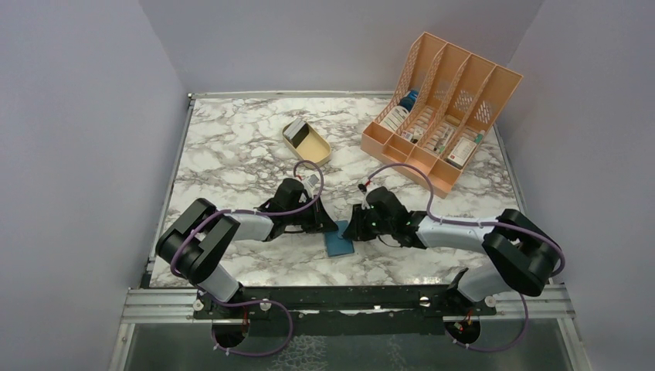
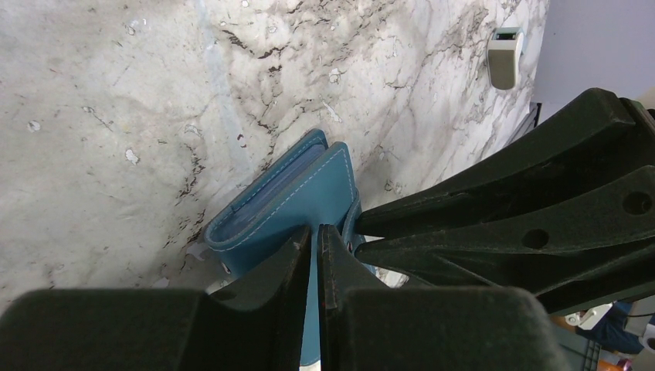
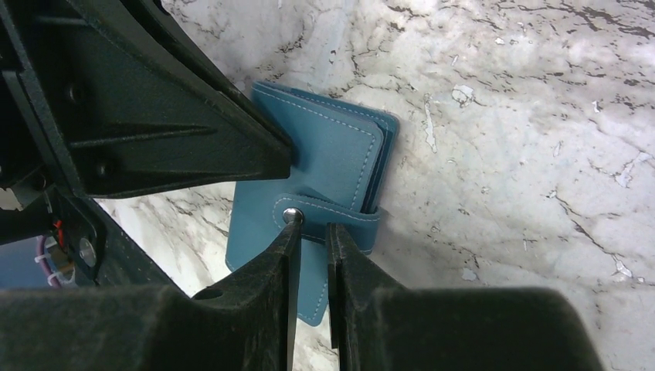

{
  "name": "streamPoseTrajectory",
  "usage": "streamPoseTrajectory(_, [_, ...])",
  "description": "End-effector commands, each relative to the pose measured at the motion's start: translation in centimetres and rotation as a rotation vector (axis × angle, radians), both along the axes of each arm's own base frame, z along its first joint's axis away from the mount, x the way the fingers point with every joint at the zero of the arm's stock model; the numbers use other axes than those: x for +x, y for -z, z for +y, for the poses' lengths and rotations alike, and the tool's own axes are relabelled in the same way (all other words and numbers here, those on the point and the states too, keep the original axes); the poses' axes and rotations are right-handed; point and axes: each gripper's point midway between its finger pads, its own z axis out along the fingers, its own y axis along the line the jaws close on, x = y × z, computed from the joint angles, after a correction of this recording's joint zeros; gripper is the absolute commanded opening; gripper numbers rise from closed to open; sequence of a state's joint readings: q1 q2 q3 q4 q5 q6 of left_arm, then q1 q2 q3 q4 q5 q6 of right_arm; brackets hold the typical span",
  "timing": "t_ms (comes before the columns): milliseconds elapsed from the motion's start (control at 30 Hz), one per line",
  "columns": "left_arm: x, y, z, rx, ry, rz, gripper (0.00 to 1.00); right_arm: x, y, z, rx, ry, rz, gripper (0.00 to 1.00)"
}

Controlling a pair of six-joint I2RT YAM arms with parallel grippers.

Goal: Put the credit cards into the card holder
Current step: Close the card holder at the center of the board.

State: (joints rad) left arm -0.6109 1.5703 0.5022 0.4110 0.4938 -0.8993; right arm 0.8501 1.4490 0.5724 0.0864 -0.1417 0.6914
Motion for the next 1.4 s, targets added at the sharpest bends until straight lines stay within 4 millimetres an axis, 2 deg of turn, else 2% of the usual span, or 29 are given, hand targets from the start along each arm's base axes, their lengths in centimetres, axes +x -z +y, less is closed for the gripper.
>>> streamPoseTrajectory(0, [-0.5,1.1,0.3,0.039,0.009,0.026,0.13,0.2,-0.7,1.3,0.043,-0.028,-0.001,0.18])
streamPoseTrajectory(300, [-0.6,1.1,0.3,0.04,0.01,0.026,0.13,0.2,-0.1,1.1,0.005,-0.02,0.03,0.19])
streamPoseTrajectory(600, [-0.3,0.2,0.2,0.025,0.004,0.005,0.13,1.1,-2.4,0.3,-0.034,0.022,-0.015,0.2])
streamPoseTrajectory(800, [-0.5,1.1,0.3,0.041,0.006,0.029,0.14,1.2,-2.1,0.3,-0.055,0.013,-0.009,0.21])
streamPoseTrajectory(1000, [-0.4,1.2,0.3,0.046,0.003,0.031,0.14,1.0,-2.3,0.8,-0.027,-0.001,-0.001,0.2])
streamPoseTrajectory(1367, [-0.5,1.3,0.2,0.046,0.004,0.032,0.14,0.6,-1.3,1.0,-0.036,-0.023,0.028,0.2])
